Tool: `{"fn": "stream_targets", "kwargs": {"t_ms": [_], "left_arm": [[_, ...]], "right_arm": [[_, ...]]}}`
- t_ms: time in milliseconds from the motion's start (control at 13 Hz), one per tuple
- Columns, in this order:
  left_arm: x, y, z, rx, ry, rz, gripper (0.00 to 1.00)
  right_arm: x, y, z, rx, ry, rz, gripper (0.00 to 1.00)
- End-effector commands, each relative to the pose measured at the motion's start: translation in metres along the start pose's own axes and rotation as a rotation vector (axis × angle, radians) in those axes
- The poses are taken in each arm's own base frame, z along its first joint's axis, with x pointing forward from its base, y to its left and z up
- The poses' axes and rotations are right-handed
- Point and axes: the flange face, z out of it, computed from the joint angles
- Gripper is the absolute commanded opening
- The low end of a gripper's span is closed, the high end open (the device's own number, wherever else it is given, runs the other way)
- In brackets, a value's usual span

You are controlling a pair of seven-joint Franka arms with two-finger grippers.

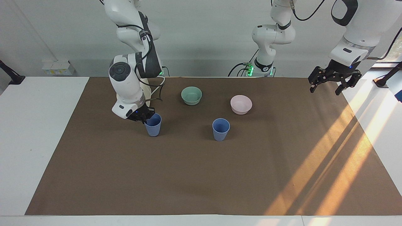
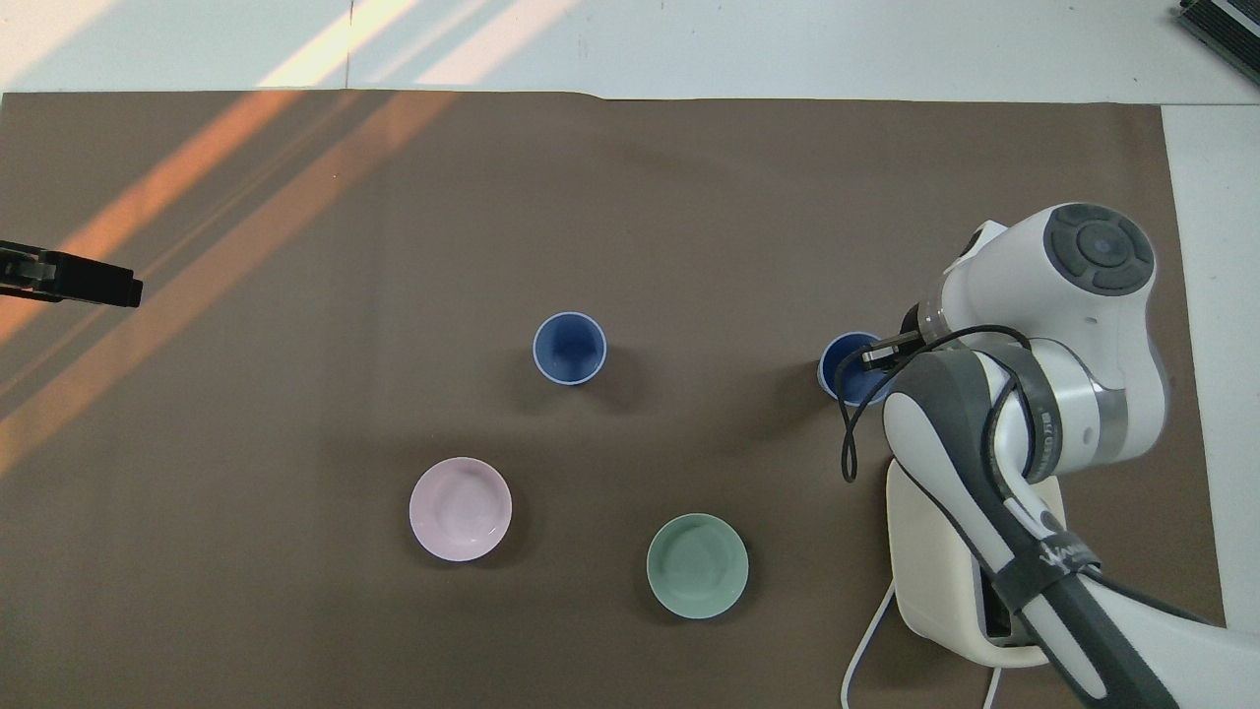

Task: Stack blue cups with both arms
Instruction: 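Grasp the blue cup beside the toaster with the right gripper, then carry the held cup over the center blue cup and lower it in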

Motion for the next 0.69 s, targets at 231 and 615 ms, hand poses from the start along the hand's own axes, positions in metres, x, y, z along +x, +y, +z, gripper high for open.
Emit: {"fn": "stream_targets", "kwargs": {"t_ms": [231,615], "left_arm": [[0.0,-0.002,-0.005,0.001,-0.022,-0.026,1.0],[-0.004,-0.001,-0.005,-0.01,-0.042,-0.097,1.0]], "right_arm": [[0.038,-0.058,-0.108,0.152,0.022,0.266,0.0],[0.048,-0.182,-0.148,0.173,0.072,0.312,0.0]]}}
